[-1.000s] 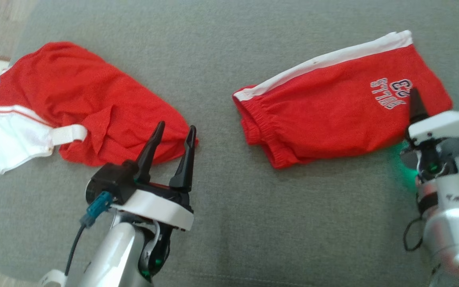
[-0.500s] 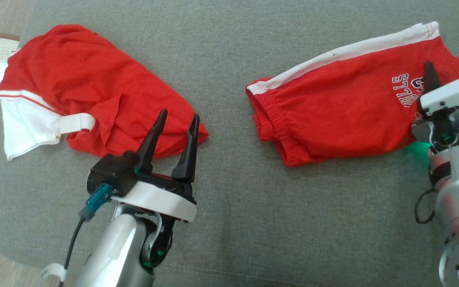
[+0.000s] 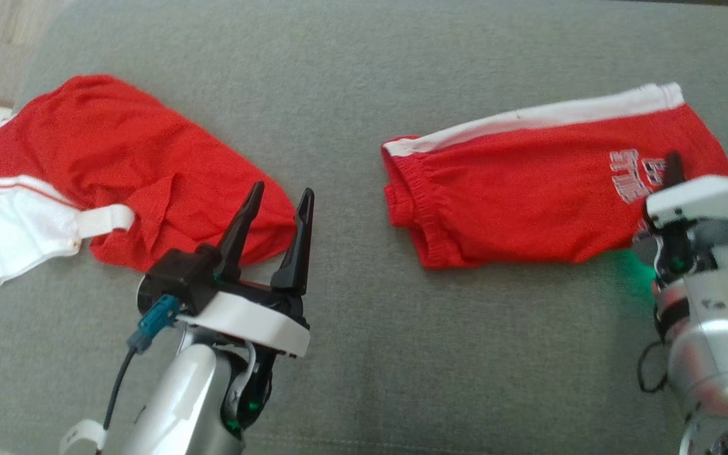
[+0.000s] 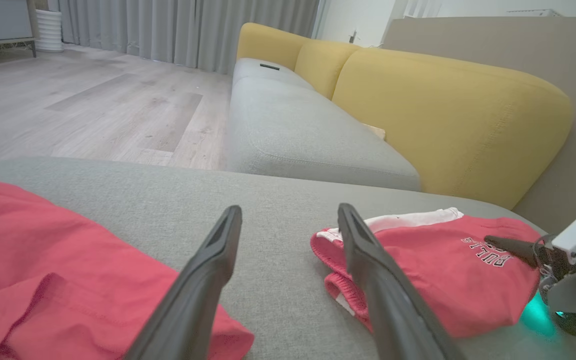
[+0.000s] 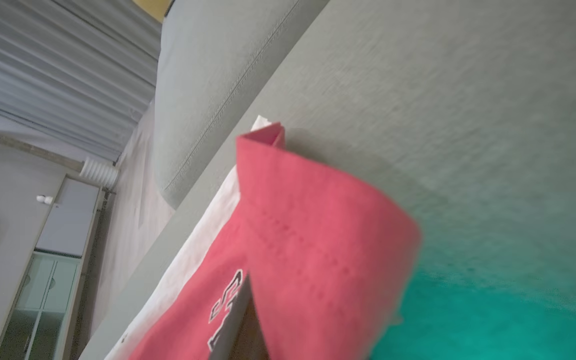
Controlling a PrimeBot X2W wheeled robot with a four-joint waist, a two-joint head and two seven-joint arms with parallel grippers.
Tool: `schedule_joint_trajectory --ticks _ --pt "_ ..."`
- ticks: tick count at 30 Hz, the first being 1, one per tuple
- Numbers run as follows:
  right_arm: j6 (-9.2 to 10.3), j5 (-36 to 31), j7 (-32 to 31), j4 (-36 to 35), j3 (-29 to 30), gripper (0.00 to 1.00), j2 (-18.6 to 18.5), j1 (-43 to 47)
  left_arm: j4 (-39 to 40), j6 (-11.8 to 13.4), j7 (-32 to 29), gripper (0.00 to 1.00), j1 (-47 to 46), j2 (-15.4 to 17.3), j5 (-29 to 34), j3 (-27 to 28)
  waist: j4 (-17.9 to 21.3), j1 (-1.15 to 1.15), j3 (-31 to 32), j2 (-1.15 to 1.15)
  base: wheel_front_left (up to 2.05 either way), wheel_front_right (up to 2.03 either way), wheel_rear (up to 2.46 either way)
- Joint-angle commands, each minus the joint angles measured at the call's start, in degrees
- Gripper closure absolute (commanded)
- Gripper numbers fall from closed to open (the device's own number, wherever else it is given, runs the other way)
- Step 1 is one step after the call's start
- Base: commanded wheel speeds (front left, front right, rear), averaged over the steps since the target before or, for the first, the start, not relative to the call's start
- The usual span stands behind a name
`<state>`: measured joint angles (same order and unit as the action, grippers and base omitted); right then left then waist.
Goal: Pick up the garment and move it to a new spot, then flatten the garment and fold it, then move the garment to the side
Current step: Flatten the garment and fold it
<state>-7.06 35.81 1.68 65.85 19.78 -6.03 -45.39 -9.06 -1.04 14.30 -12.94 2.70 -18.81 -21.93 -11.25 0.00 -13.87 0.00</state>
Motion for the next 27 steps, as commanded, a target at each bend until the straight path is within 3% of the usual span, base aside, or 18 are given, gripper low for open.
schedule_joint_trajectory --ticks 1,7,16,22,27 --pt "-0.43 0.42 0.85 -0.75 -0.37 1.00 0.41 1.08 1.70 -0.15 0.70 0.00 -0.59 0.18 0.05 1.60 1.05 0.00 1.00 0.00 0.00 0.00 0.00" --pt "-0.43 -0.66 8.96 2.02 4.78 1.00 -2.51 4.44 1.39 -0.56 0.70 0.00 1.31 0.18 0.38 2.22 3.73 0.00 4.03 0.00 0.00 0.00 0.00" --pt "-0.43 -4.35 11.89 5.00 6.97 1.00 -2.77 4.14 1.40 -0.68 0.70 0.00 2.39 0.18 0.39 2.22 4.37 0.00 5.58 0.00 0.00 0.00 0.00" --pt "-0.43 -5.94 11.59 1.74 2.90 1.00 1.15 2.21 0.89 -0.91 0.70 0.00 3.23 0.18 0.79 2.48 3.45 0.00 7.34 0.00 0.00 0.00 0.00" --pt "-0.43 -3.66 9.05 -4.04 -4.08 1.00 3.01 3.56 0.61 -1.24 0.70 0.00 3.96 0.18 1.48 3.20 2.13 0.00 8.57 0.00 0.00 0.00 0.00"
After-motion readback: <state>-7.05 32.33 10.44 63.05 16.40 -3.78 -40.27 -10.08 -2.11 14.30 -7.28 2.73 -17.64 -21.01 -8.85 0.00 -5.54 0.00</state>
